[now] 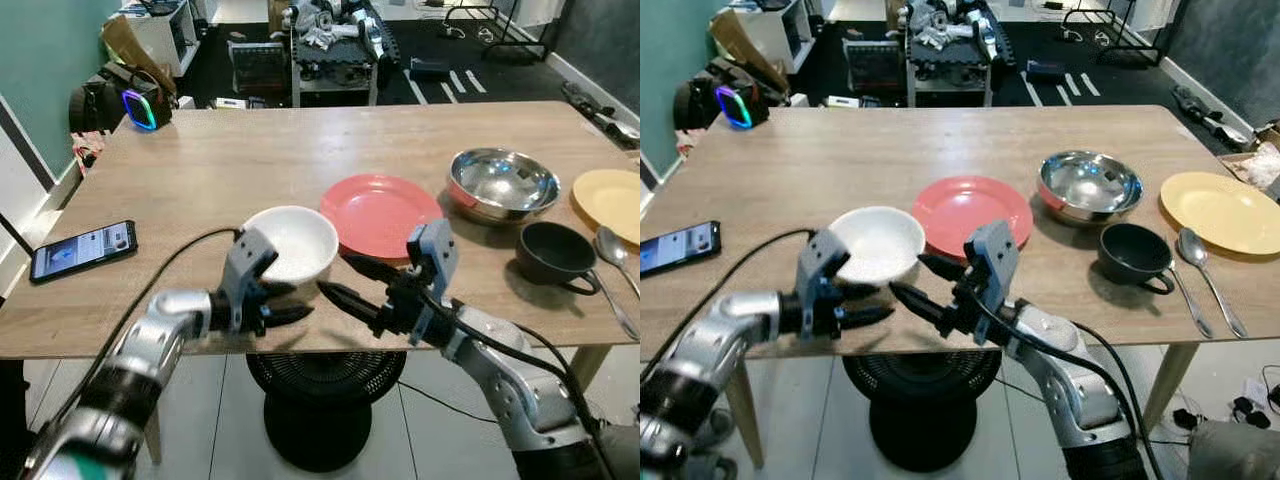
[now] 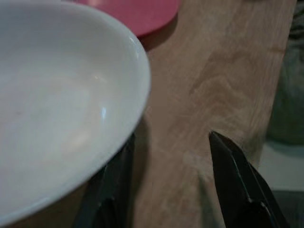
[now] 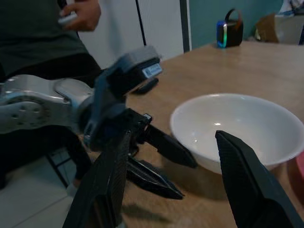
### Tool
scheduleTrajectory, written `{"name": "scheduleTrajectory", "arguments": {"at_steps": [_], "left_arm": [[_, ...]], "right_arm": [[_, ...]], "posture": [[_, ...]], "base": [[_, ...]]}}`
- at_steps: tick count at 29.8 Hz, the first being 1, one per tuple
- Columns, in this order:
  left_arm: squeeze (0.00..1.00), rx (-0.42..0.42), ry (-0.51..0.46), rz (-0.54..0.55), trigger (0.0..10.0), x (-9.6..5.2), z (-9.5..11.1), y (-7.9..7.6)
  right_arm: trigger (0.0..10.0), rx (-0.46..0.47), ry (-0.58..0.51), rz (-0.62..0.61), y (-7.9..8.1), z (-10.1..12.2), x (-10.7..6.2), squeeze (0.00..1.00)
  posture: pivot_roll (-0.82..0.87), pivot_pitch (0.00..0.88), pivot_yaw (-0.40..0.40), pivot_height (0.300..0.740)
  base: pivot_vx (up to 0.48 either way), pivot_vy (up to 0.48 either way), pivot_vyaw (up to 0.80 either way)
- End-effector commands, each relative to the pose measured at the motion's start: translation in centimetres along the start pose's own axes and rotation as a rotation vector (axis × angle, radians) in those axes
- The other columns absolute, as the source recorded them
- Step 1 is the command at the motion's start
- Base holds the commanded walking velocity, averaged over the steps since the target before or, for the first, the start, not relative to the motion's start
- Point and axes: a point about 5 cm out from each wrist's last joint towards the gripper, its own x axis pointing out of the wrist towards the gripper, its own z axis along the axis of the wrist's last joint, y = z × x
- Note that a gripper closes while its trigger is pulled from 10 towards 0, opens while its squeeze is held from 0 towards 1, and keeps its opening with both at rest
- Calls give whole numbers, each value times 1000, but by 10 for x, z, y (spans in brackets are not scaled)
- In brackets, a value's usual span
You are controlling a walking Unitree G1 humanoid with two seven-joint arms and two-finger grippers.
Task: Setting the table
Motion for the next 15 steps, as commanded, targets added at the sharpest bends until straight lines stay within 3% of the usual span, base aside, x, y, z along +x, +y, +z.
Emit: {"name": "scheduleTrajectory", "arguments": {"at_steps": [1, 7, 15], "left_arm": [[0, -4, 39, -4, 10000, -1, -9, 3], [0, 30, 75, 44, 10000, -1, -7, 16], [0, 46, 95, 177, 10000, -21, -6, 41]], "right_arm": [[10000, -11, -13, -3, 2, 5, -1, 0], [10000, -10, -13, -6, 6, 5, -3, 0], [10000, -8, -15, -15, 6, 6, -4, 0]], "posture": [[-20, 110, 125, 740], [-33, 119, 130, 740], [-30, 117, 126, 740]], "base": [[0, 0, 0], [0, 0, 0], [0, 0, 0]]}}
